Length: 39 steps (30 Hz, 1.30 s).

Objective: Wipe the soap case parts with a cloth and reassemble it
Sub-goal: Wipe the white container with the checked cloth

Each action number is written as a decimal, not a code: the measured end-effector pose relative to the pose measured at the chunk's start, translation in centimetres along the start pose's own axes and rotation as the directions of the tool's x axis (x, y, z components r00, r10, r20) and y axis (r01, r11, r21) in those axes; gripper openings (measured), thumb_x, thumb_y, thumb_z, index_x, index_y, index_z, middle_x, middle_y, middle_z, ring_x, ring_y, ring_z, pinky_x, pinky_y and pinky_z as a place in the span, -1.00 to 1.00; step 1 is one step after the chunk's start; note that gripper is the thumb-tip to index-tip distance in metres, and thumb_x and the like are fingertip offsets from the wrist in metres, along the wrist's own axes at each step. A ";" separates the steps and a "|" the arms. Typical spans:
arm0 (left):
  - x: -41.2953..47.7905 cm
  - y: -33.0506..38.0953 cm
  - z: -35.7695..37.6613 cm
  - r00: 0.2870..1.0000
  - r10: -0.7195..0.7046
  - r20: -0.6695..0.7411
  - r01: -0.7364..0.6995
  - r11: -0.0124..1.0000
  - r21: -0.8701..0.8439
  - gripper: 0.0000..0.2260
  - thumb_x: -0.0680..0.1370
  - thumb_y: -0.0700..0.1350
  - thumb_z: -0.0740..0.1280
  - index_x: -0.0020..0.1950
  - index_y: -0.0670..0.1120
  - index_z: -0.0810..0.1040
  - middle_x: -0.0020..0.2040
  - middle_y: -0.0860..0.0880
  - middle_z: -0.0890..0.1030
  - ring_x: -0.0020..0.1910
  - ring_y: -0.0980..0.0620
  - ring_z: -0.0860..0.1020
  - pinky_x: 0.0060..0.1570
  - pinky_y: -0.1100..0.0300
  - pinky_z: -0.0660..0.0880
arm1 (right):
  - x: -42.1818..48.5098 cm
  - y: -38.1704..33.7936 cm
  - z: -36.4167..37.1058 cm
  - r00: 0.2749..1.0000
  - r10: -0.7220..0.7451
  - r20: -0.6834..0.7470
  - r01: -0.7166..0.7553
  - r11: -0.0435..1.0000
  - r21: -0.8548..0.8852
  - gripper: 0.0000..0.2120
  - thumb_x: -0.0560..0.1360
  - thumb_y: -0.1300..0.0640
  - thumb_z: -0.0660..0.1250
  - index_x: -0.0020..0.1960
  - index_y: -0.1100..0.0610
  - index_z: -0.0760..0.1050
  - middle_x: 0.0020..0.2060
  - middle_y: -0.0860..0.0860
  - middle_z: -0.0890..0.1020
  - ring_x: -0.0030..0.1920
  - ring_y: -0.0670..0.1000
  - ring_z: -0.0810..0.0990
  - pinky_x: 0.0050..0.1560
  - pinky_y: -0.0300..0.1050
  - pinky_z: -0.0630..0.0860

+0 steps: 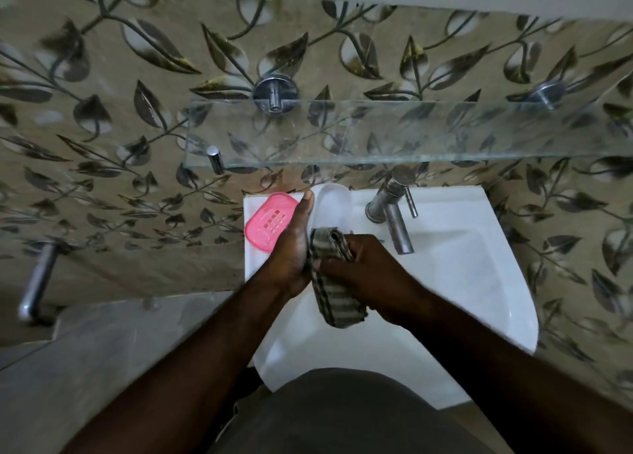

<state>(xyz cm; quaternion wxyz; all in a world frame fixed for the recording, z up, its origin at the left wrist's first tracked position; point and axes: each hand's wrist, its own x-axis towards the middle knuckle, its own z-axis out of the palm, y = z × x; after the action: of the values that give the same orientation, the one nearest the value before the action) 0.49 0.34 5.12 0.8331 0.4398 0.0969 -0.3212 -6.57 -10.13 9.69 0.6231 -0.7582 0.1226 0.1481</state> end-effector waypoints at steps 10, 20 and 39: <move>0.9 1.1 0.2 1.000 -0.010 0.026 0.010 1.000 0.000 -0.47 0.43 0.30 0.32 0.05 -0.15 0.67 0.01 -0.26 0.67 -0.04 -0.19 0.64 0.04 -0.05 0.59 | 0.5 -0.8 1.0 0.993 -0.080 -0.090 0.093 0.984 0.152 -0.94 0.47 0.33 0.35 -0.17 0.22 0.55 -0.37 0.10 0.62 -0.38 0.06 0.60 -0.30 -0.07 0.56; 0.8 0.0 0.5 0.997 0.059 -0.041 -0.058 0.998 0.033 -0.46 0.54 0.18 0.22 0.26 -0.23 0.52 -0.17 -0.14 0.69 -0.24 -0.05 0.66 -0.21 0.11 0.62 | 0.9 0.0 1.2 0.985 0.014 -0.172 0.012 0.989 0.149 -0.92 0.45 0.35 0.28 -0.20 0.35 0.52 -0.38 0.17 0.55 -0.38 0.07 0.56 -0.35 -0.10 0.52; 1.1 1.0 0.5 0.994 -0.004 -0.106 0.012 0.997 0.072 -0.51 0.55 0.17 0.26 0.36 -0.11 0.47 0.18 -0.20 0.63 -0.04 -0.06 0.67 -0.19 0.13 0.61 | 1.3 3.7 -0.3 0.911 -0.410 0.037 0.291 0.579 -0.761 -0.74 0.37 0.16 0.25 -0.01 0.04 0.63 -0.12 -0.04 0.67 -0.12 0.07 0.60 -0.12 -0.05 0.53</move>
<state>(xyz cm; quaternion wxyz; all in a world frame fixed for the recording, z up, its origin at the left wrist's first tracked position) 1.95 -0.17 5.63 0.8090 0.4858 0.1310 -0.3040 -6.75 -11.17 5.90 0.2587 -0.9642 -0.0580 0.0043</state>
